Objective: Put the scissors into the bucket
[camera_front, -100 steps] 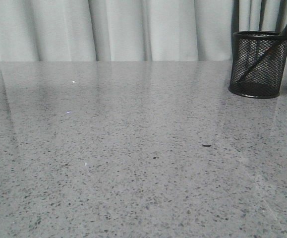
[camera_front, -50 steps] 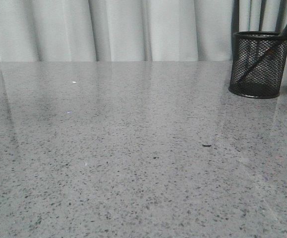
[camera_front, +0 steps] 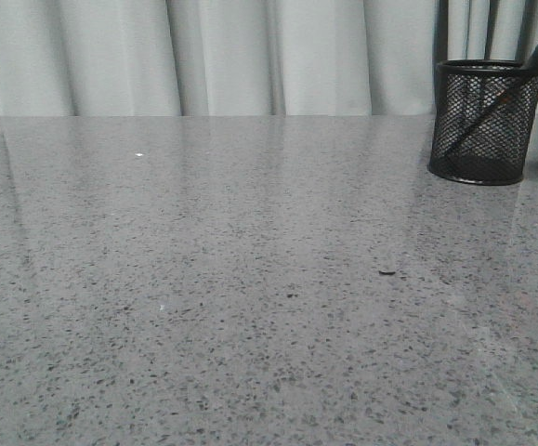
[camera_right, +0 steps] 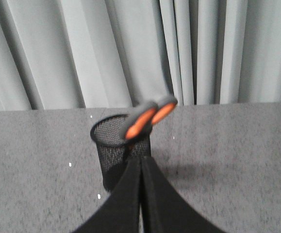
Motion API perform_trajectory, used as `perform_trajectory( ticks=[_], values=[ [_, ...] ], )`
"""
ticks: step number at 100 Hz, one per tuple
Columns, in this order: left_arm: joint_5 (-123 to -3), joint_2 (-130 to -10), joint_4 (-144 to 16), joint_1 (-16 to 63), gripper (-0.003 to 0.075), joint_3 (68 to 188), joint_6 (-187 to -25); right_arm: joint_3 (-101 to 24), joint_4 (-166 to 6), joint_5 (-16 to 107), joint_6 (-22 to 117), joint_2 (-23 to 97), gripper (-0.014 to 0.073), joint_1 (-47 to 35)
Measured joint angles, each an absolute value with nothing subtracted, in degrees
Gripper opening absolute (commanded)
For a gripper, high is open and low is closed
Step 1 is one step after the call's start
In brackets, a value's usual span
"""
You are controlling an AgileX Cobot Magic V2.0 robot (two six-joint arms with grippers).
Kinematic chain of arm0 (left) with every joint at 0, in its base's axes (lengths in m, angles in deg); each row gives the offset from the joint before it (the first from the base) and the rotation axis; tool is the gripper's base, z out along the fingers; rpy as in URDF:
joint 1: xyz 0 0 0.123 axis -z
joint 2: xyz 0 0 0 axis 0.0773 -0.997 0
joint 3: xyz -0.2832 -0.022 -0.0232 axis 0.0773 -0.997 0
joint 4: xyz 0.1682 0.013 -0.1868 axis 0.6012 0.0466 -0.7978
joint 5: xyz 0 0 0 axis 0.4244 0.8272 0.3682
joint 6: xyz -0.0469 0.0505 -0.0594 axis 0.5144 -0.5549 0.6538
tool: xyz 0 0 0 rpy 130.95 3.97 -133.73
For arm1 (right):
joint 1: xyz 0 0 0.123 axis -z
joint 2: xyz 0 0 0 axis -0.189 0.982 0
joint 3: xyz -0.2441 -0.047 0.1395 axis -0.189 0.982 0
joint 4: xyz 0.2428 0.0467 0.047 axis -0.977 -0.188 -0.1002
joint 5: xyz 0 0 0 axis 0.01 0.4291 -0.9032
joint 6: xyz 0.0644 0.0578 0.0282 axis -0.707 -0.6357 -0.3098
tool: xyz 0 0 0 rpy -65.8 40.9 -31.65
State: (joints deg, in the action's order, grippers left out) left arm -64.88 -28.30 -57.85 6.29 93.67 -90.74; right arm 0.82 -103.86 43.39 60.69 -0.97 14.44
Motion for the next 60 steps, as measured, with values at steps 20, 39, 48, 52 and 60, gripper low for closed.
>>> perform_trajectory(
  ticks=[20, 39, 48, 52, 60],
  values=[
    [-65.5, -20.1, -58.1, 6.3, -0.0020, 88.3, -90.7, 6.7, -104.0, 42.8, 60.8, -8.2, -0.0069, 14.4],
    [-66.0, -19.3, -58.2, 6.3, -0.0020, 88.1, -90.7, 7.0, -104.1, 42.3, 60.8, -8.7, -0.0069, 14.4],
    [-66.0, -19.3, -58.2, 6.3, -0.0020, 88.1, -90.7, 7.0, -104.1, 42.3, 60.8, -8.7, -0.0069, 14.4],
    [-66.0, -19.3, -58.2, 6.3, -0.0020, 88.1, -90.7, 7.0, -104.1, 42.3, 60.8, -8.7, -0.0069, 14.4],
    [-66.0, -19.3, -58.2, 6.3, -0.0020, 88.0, -90.7, 7.0, -104.1, 42.3, 60.8, -8.7, -0.0069, 14.4]
  ],
)
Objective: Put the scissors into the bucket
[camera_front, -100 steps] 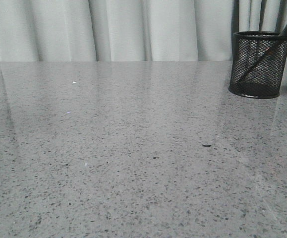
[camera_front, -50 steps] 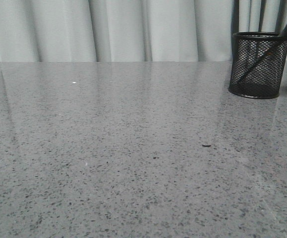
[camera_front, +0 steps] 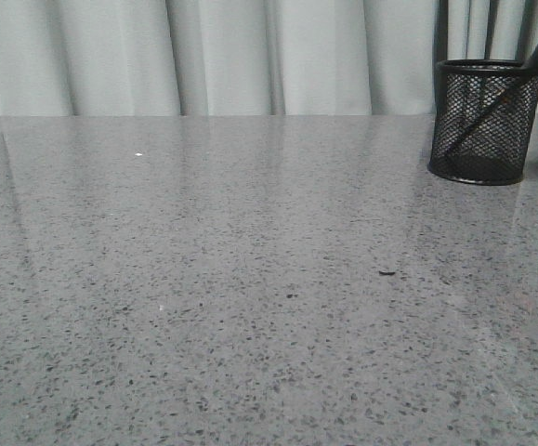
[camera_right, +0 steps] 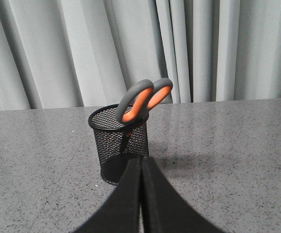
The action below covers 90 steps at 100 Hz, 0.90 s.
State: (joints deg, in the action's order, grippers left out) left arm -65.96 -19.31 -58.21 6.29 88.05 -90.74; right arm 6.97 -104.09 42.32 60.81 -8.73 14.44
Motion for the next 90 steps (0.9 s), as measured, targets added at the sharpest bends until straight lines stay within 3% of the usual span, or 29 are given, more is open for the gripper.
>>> perform_trajectory(
  ticks=[47, 68, 90],
  values=[
    [-66.7, -19.3, -55.9, 6.3, -0.0020, 86.8, -90.4, 7.0, -104.2, 42.3, 60.8, -8.7, -0.0069, 14.4],
    [-70.1, -18.7, -44.1, 6.2, -0.0020, 78.0, -77.5, 7.0, -104.2, 42.3, 60.8, -8.7, -0.0069, 14.4],
    [-70.6, -13.3, -41.9, 6.2, -0.0020, 70.4, -74.7, 7.0, -104.2, 42.3, 60.8, -8.7, -0.0069, 14.4]
  ],
)
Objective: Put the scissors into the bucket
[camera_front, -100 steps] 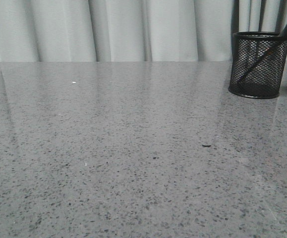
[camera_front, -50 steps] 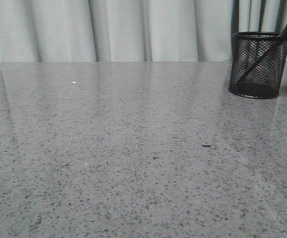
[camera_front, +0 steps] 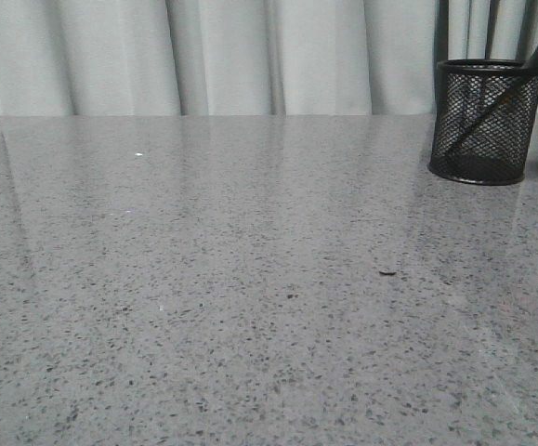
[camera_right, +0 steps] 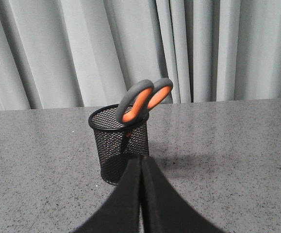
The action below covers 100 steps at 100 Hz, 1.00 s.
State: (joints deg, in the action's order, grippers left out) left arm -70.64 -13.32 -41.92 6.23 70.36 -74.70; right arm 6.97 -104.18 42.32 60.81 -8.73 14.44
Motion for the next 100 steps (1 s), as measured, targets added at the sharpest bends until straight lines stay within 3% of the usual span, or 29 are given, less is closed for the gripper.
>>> perform_trajectory(
  ticks=[100],
  values=[
    [-72.8, -12.2, -41.2, 6.2, -0.0020, 70.4, -74.3, 7.0, -104.2, 42.3, 60.8, -8.7, -0.0069, 14.4]
  ],
)
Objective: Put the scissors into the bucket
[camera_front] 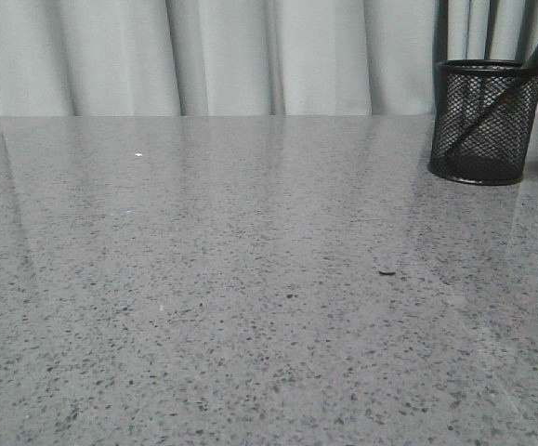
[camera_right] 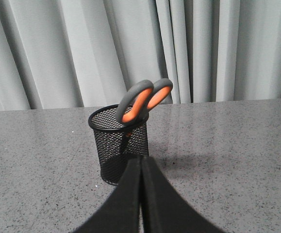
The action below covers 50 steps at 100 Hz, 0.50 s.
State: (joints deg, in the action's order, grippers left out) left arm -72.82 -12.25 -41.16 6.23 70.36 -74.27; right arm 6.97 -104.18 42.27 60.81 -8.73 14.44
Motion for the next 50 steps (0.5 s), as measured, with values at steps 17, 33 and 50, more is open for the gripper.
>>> perform_trajectory(
  ticks=[17, 33, 50],
  values=[
    [-72.8, -12.2, -41.2, 6.2, -0.0020, 70.4, -74.3, 7.2, -97.5, 40.7, 55.4, -8.7, -0.0069, 14.4],
    [-72.8, -12.2, -41.2, 6.2, -0.0020, 70.4, -74.3, 11.4, -75.4, 40.6, 34.2, -9.2, -0.0069, 14.4],
    [-72.8, -12.2, -41.2, 6.2, -0.0020, 70.4, -74.3, 18.8, -67.2, 40.6, 28.7, -17.3, -0.0069, 14.4]
  ],
)
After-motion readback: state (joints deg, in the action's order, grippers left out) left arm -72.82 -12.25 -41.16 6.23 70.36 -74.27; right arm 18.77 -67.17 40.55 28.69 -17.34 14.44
